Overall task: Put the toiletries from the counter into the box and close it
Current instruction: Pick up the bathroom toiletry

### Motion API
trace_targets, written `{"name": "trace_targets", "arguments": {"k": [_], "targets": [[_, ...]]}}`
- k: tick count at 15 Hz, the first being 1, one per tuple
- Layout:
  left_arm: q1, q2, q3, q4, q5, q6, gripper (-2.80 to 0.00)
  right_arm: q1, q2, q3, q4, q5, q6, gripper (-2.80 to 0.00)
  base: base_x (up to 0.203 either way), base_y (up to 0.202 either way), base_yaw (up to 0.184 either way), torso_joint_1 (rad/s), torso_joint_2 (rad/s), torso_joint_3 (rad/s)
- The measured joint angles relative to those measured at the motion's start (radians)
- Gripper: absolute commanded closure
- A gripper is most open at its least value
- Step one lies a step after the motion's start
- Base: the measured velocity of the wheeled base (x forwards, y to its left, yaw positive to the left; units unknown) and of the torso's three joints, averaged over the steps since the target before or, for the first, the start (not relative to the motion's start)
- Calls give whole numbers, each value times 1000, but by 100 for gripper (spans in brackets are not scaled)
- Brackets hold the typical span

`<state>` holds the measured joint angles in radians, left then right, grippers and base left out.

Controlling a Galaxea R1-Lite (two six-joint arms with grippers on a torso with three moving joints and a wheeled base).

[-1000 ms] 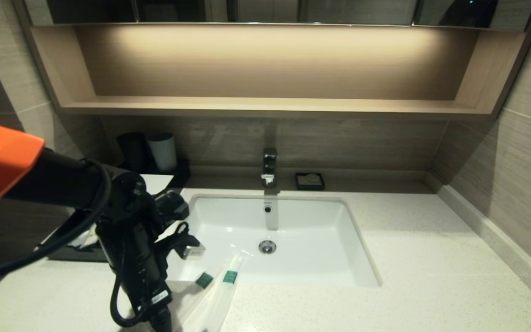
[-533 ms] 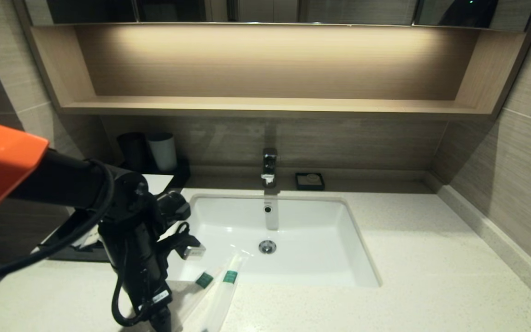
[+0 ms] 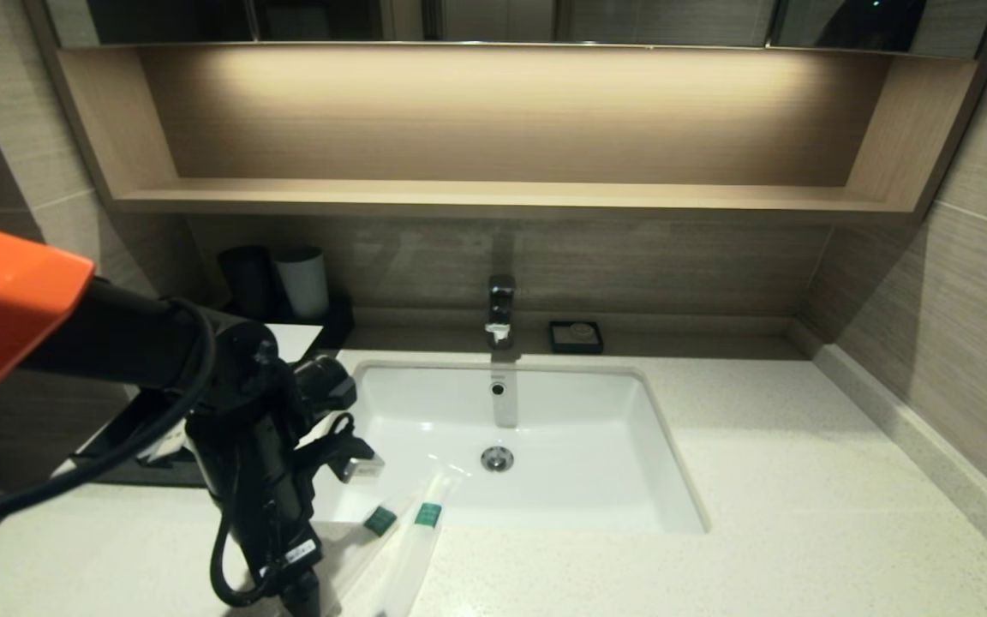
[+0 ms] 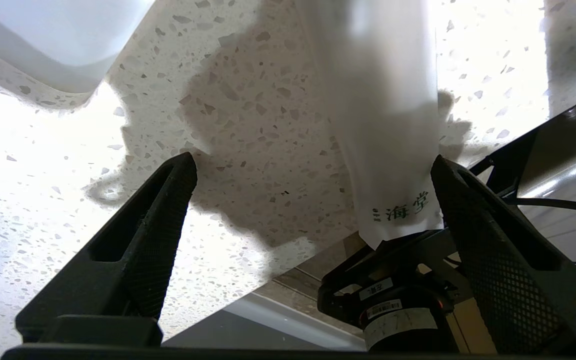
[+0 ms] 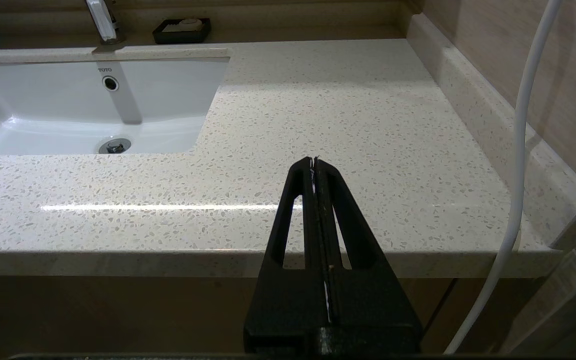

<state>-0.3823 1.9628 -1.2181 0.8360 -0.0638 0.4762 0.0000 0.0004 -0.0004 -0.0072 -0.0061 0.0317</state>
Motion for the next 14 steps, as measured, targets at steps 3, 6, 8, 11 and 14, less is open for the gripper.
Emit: {"name": "trace_targets", "arguments": {"k": [3, 6, 8, 11, 14], "targets": [[0, 4, 0, -2, 0, 0, -280, 0, 0, 0, 0, 0, 0, 0, 0, 0, 0, 0, 0, 0], [0, 4, 2, -3, 0, -1, -280, 0, 0, 0, 0, 0, 0, 0, 0, 0, 0, 0, 0, 0], [0, 5, 3, -3, 0, -1, -280, 0, 0, 0, 0, 0, 0, 0, 0, 0, 0, 0, 0, 0], [0, 5, 3, -5, 1, -2, -280, 0, 0, 0, 0, 0, 0, 0, 0, 0, 0, 0, 0, 0], [-2, 5, 2, -5, 14, -1, -280, 0, 0, 0, 0, 0, 0, 0, 0, 0, 0, 0, 0, 0]]}}
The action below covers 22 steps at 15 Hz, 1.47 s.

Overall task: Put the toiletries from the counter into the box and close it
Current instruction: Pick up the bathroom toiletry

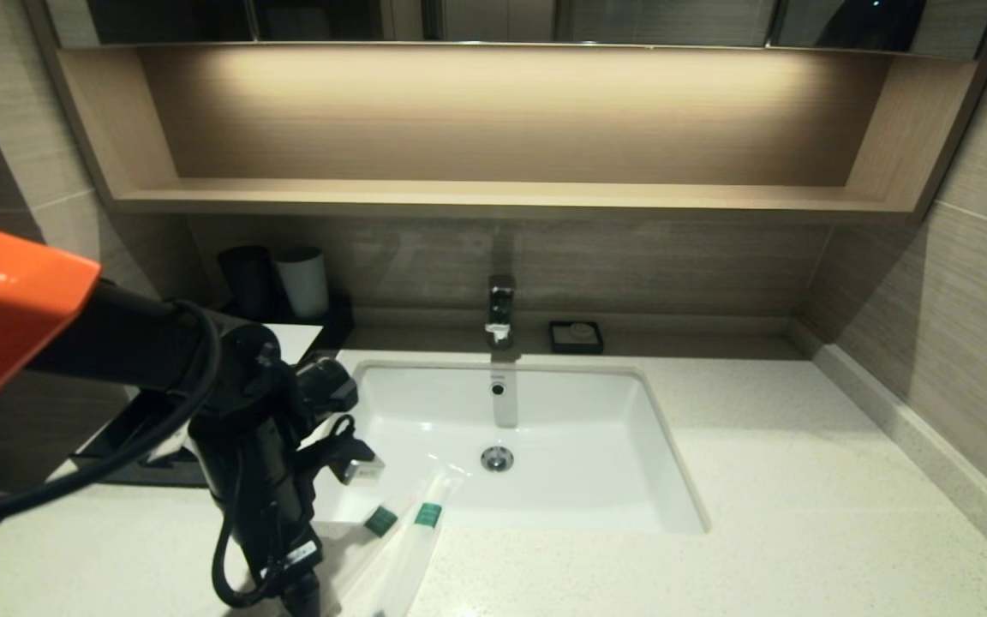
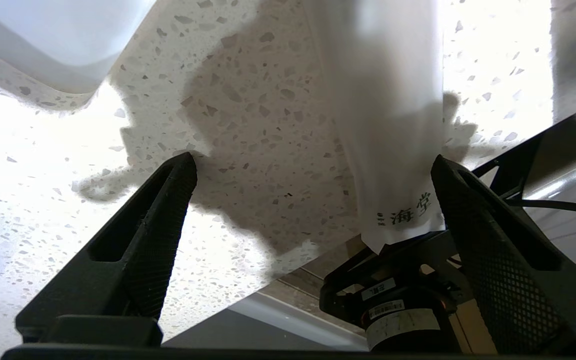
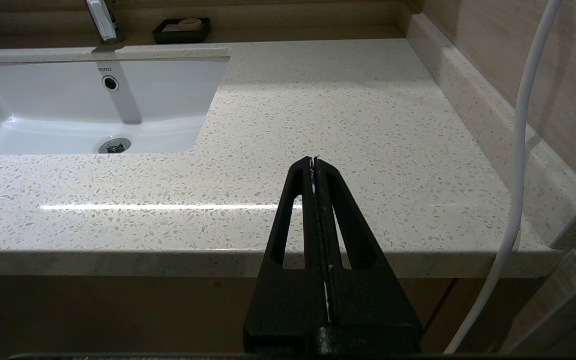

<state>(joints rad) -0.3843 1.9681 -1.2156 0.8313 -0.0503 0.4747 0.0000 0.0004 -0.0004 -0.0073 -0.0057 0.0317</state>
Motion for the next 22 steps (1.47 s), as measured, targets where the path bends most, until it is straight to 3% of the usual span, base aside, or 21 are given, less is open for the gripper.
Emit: {"name": "trace_targets", "arguments": {"k": [22], "targets": [[-8, -3, 1, -9, 49, -5, -280, 0, 0, 0, 0, 0, 0, 0, 0, 0, 0, 0, 0, 0]]}}
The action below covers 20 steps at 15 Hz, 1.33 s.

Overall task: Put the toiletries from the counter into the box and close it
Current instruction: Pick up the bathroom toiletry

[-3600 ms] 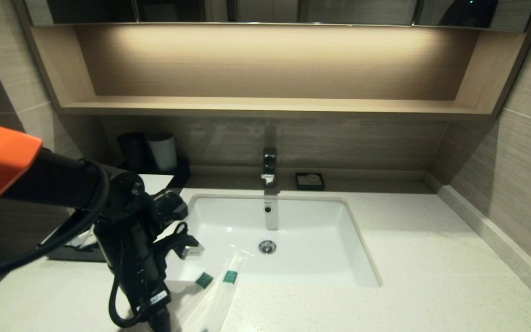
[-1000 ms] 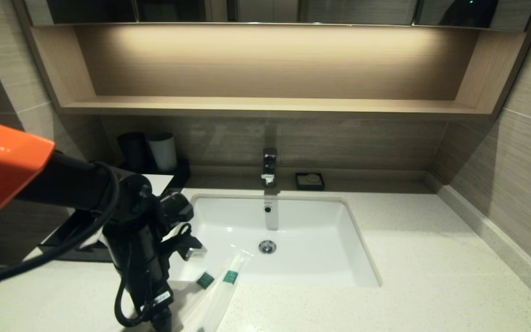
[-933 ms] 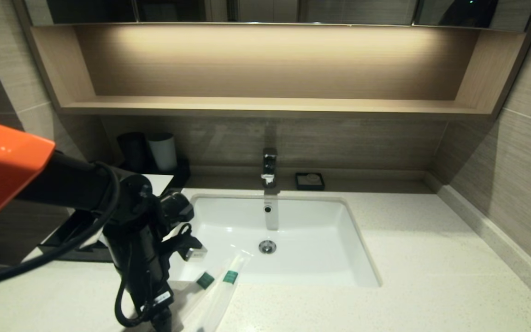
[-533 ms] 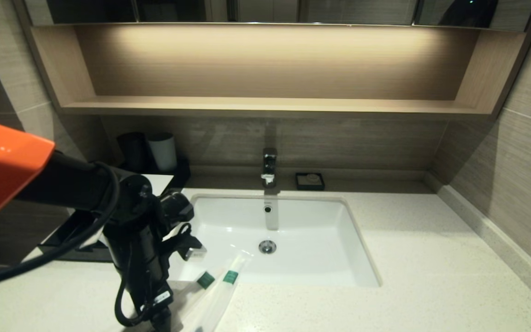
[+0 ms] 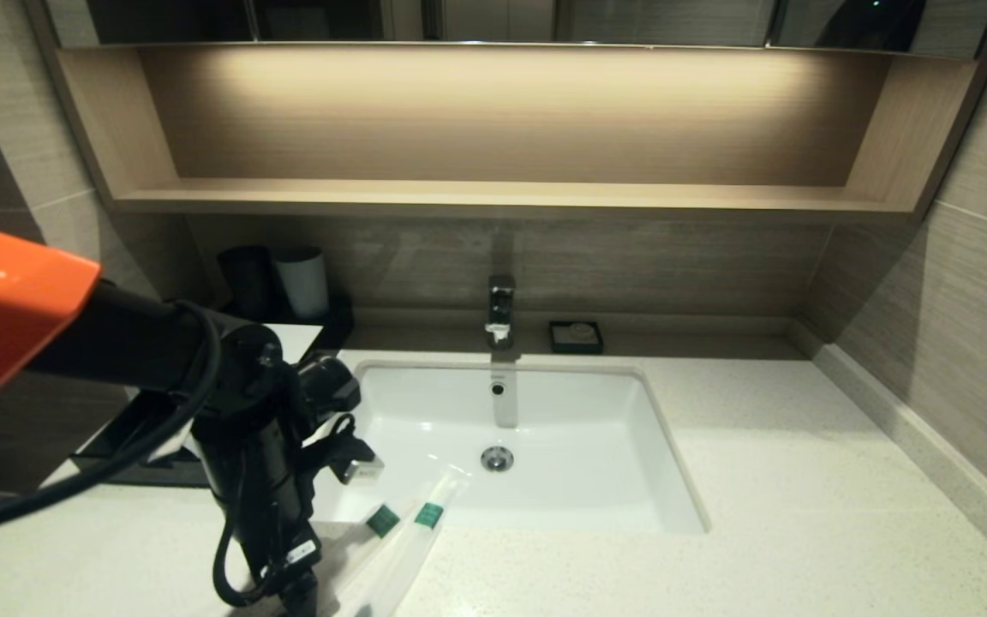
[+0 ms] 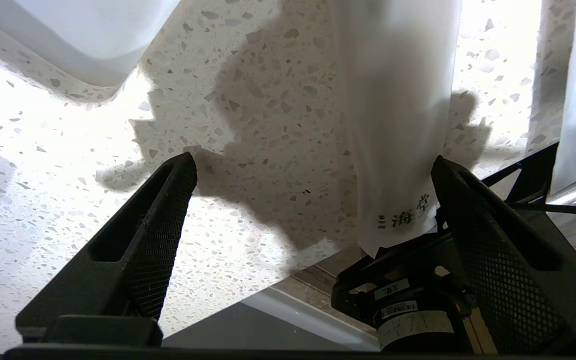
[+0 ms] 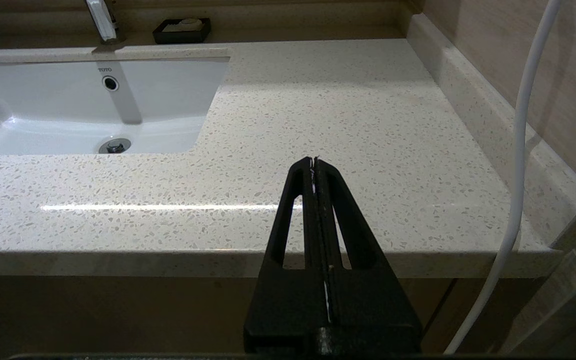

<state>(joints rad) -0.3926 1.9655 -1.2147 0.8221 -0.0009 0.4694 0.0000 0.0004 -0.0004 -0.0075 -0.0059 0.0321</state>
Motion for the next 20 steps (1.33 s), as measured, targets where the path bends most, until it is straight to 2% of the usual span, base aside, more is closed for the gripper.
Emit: {"name": "trace_targets", "arguments": {"k": [13, 14, 20], "targets": [[1, -3, 1, 1, -6, -2, -280, 0, 0, 0, 0, 0, 0, 0, 0, 0, 0, 0, 0, 0], [1, -3, 2, 1, -7, -3, 0, 0, 0, 0, 0, 0, 0, 0, 0, 0, 0, 0, 0, 0], [1, -3, 3, 1, -7, -2, 0, 0, 0, 0, 0, 0, 0, 0, 0, 0, 0, 0, 0, 0]]}}
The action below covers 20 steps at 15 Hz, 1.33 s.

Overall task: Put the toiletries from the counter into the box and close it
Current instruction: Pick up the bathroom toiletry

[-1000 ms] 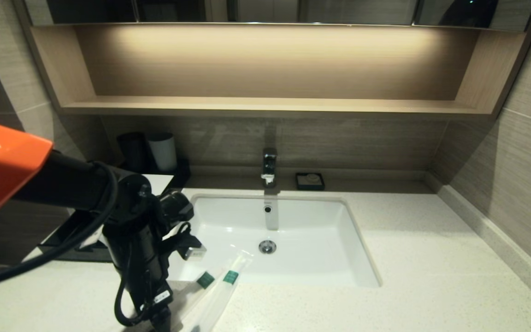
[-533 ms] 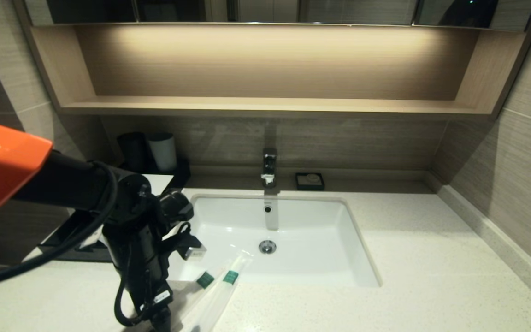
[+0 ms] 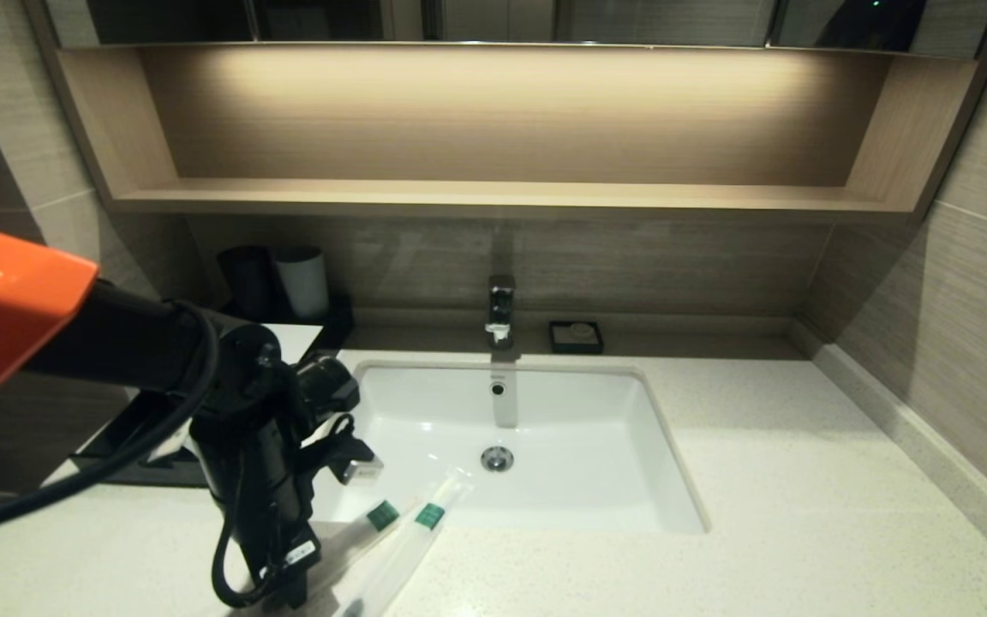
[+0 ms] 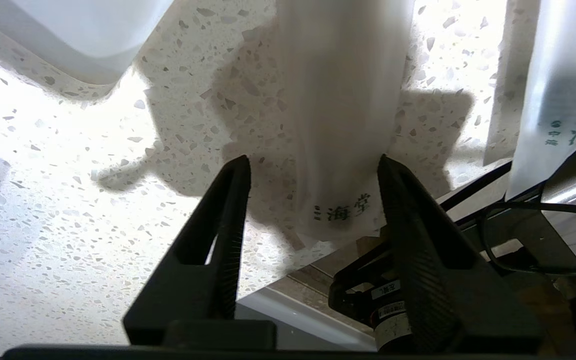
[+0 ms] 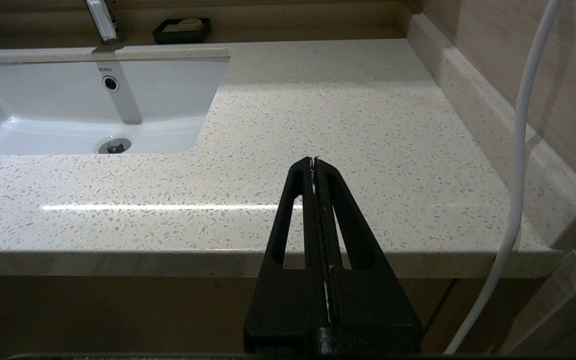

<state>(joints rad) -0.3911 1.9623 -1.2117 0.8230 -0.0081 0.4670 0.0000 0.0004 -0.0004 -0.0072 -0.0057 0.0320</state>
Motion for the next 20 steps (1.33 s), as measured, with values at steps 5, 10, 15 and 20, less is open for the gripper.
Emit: {"name": "trace_targets", "arguments": {"k": [5, 10, 15, 20], "targets": [[0, 0, 0, 1, 0, 0, 0, 0, 0, 0, 0, 0, 0, 0, 0, 0, 0, 0, 0, 0], [0, -11, -2, 2, -3, -1, 0, 0, 0, 0, 0, 0, 0, 0, 0, 0, 0, 0, 0, 0], [2, -46, -7, 4, 1, -35, 0, 0, 0, 0, 0, 0, 0, 0, 0, 0, 0, 0, 0, 0], [18, -81, -26, 16, 5, -120, 0, 0, 0, 0, 0, 0, 0, 0, 0, 0, 0, 0, 0, 0]]}}
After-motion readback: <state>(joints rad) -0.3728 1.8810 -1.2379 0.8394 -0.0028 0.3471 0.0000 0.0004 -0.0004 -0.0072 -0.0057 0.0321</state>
